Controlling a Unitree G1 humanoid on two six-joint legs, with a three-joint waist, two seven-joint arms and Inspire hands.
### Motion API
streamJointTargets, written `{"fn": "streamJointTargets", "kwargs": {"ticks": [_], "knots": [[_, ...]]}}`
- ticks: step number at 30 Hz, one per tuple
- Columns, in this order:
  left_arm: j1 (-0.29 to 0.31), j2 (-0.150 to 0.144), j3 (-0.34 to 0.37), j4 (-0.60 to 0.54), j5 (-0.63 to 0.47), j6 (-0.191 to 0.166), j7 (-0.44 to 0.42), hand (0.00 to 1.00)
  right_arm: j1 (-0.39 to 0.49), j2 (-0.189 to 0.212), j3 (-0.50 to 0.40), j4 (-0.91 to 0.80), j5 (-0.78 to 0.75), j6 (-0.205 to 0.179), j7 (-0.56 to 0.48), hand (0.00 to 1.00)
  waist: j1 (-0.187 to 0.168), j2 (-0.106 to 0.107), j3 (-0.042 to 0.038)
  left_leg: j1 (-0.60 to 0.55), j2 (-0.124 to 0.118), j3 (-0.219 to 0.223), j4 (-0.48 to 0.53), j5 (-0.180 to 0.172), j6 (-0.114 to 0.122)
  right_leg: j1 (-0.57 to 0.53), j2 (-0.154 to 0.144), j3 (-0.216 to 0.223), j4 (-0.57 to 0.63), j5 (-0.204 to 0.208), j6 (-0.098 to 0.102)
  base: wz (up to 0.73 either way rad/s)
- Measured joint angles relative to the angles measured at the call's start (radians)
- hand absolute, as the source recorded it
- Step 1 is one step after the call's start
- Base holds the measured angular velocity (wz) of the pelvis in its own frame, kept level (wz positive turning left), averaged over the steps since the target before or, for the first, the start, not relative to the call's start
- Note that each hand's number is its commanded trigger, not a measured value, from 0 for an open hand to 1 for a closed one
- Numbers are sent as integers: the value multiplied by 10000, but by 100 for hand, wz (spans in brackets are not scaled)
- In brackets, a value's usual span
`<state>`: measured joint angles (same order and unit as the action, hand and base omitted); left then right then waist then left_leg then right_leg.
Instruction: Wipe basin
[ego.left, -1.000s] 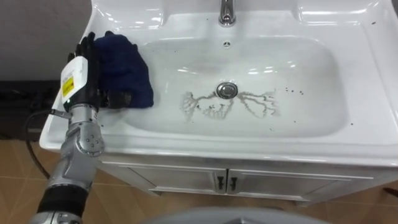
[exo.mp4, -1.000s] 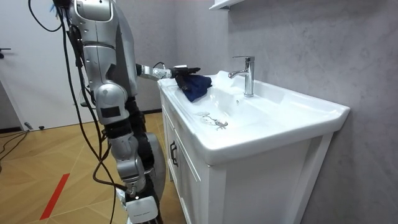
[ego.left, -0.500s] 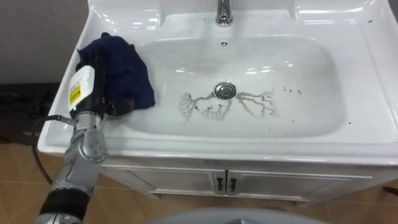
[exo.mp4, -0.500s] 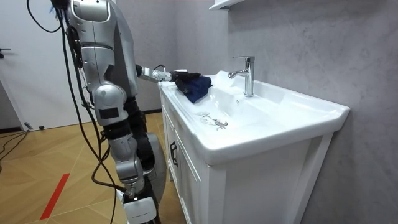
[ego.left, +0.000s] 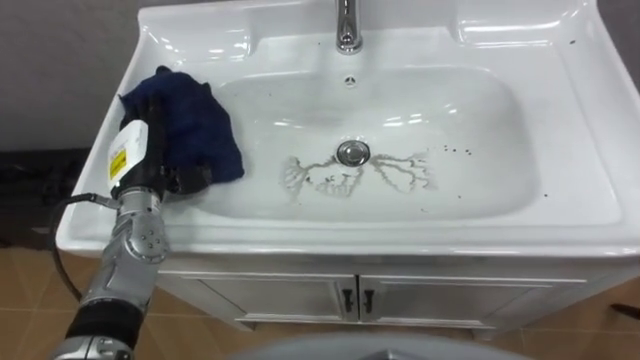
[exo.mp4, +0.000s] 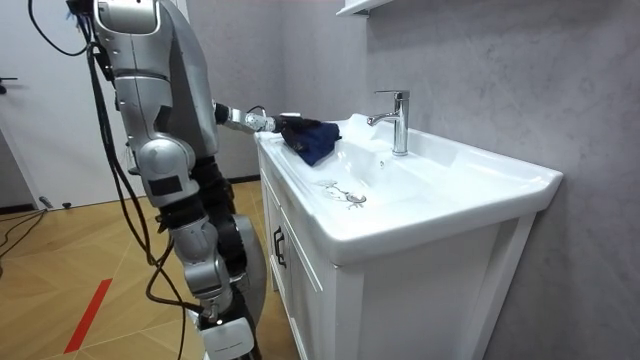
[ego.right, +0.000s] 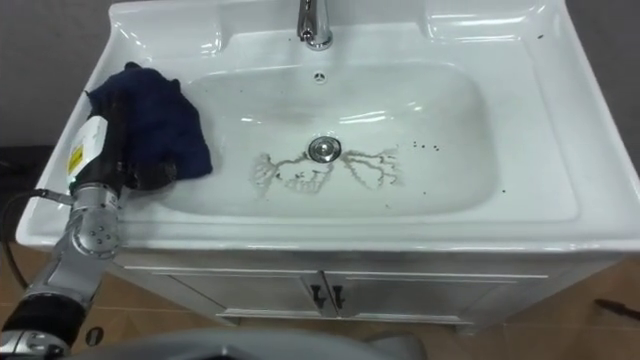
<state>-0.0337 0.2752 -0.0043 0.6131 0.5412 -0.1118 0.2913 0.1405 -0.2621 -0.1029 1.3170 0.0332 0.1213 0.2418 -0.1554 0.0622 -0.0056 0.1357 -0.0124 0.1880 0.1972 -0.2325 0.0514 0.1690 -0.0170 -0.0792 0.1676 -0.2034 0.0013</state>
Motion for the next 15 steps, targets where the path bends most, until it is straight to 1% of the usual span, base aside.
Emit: {"fn": "streamJointTargets", "kwargs": {"ticks": [5,10,13,15], "knots": [[-111,0,296,10,6,3,38,100,-9,-10,-2,-18,-175,89,3,0,9,-4,-9,147,-2,7,-43,4,-7,137,3,6,1,-24,-7,0],[-131,2,769,4,2,9,38,100,-8,-10,-5,-81,-476,128,12,0,8,-7,-47,261,-8,15,-106,11,-20,258,1,-8,-3,-40,-8,0],[-126,3,841,3,1,33,37,100,-4,-10,-4,-158,-560,155,14,0,30,-9,-49,269,-8,29,-116,12,-20,269,0,-9,-11,-41,-6,0],[-122,2,840,13,2,33,36,100,-5,-9,-4,-264,-748,243,20,0,40,-9,-48,289,-7,26,-126,12,-20,288,-2,-8,-15,-44,-4,0]]}}
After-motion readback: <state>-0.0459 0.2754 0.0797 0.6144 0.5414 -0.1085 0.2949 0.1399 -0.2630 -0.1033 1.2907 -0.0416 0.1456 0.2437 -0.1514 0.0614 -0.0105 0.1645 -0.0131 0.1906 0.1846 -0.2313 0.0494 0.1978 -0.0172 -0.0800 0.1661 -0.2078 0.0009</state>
